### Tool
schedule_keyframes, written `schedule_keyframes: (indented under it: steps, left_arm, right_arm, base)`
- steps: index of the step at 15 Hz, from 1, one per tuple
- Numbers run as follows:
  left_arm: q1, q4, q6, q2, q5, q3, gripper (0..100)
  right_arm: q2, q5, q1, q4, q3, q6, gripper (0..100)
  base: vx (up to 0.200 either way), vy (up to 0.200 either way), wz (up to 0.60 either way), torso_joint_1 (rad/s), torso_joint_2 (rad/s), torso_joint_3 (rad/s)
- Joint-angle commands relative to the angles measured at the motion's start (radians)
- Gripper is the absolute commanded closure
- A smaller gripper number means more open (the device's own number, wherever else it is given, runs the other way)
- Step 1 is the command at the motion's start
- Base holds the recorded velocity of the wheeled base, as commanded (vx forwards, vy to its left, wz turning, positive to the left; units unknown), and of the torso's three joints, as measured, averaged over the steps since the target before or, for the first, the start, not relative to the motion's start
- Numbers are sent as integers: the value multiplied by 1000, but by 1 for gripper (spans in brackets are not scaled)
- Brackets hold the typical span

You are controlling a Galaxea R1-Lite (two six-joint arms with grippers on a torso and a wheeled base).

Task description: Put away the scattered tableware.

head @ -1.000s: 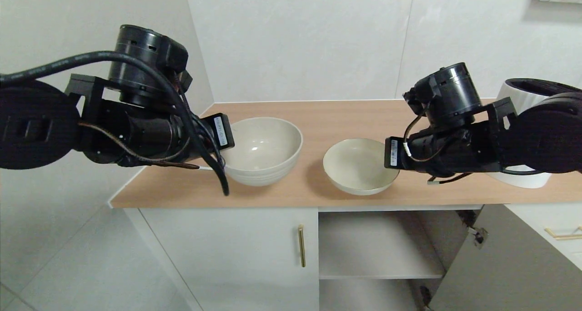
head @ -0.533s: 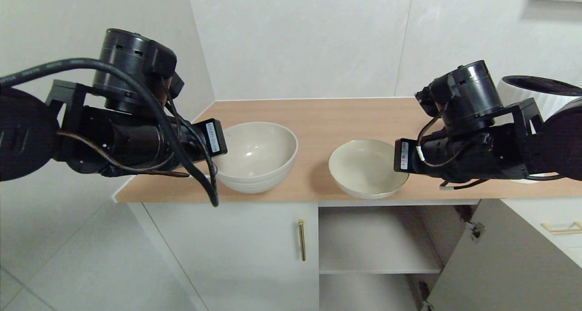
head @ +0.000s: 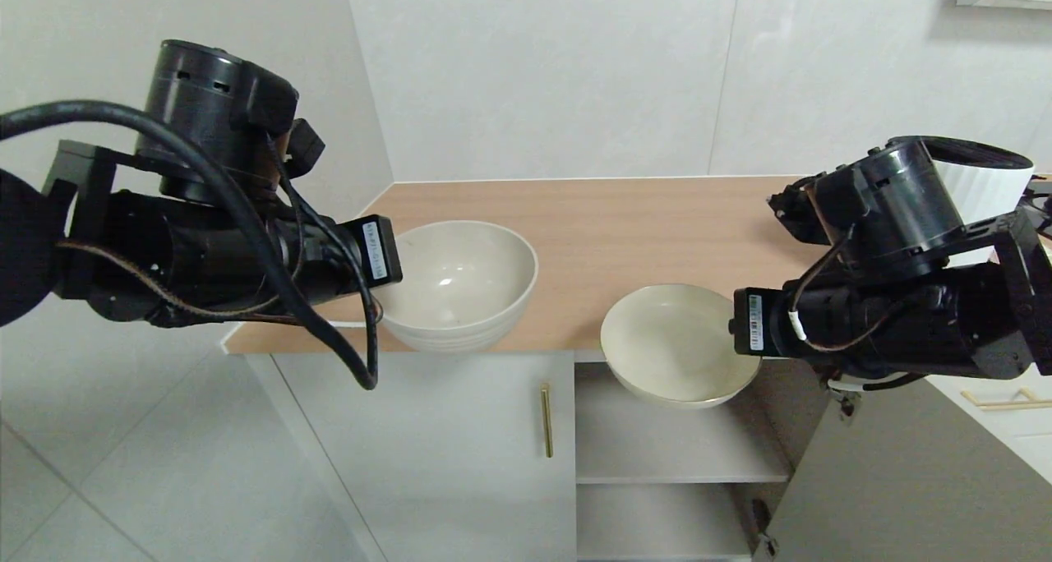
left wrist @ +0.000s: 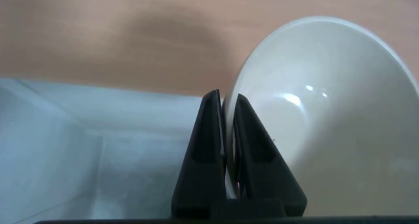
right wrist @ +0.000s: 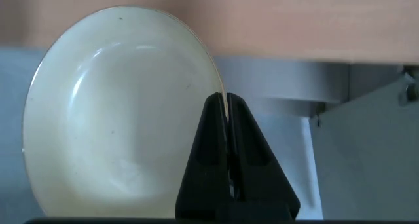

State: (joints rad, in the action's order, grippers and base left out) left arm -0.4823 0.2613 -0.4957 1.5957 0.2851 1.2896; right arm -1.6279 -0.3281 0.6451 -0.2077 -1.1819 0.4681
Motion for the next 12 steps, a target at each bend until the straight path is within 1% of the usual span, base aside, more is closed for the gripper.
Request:
schedule_keyframes:
  steps: [1,3,4,5,7,9,12]
  left_arm:
    - [-1,1,16,-19,-1,-35,100]
    - [-2,3,20,-20,-7,-50,100]
    - [-7,1,25,-25,-9,-65,100]
    - [-22,1,43,-36,-9,-78,100]
    - [-28,3,60,-53,-30,-93,100]
    - [-28,1,63,-65,-63,-105,100]
    - [-35,1,65,-82,-81,-108,100]
  right_arm:
    - [20,0,2,1,47,3,100]
    - [33,1,5,4,96,3,100]
    - [29,1,13,5,97,3,100]
    - [26,1,21,4,99,3,100]
    - [25,1,33,5,108,3,100]
    - [17,1,39,5,111,3,100]
    - [11,1,54,5,119,3,100]
  base:
    - [0,0,0,0,0,0]
    - [0,0,0,-56,163,103]
    - [0,0,0,-119,354,217]
    - [0,0,0,-144,413,261]
    - [0,0,0,-144,452,300]
    - [0,0,0,-144,461,315]
    - [0,0,0,-124,453,326]
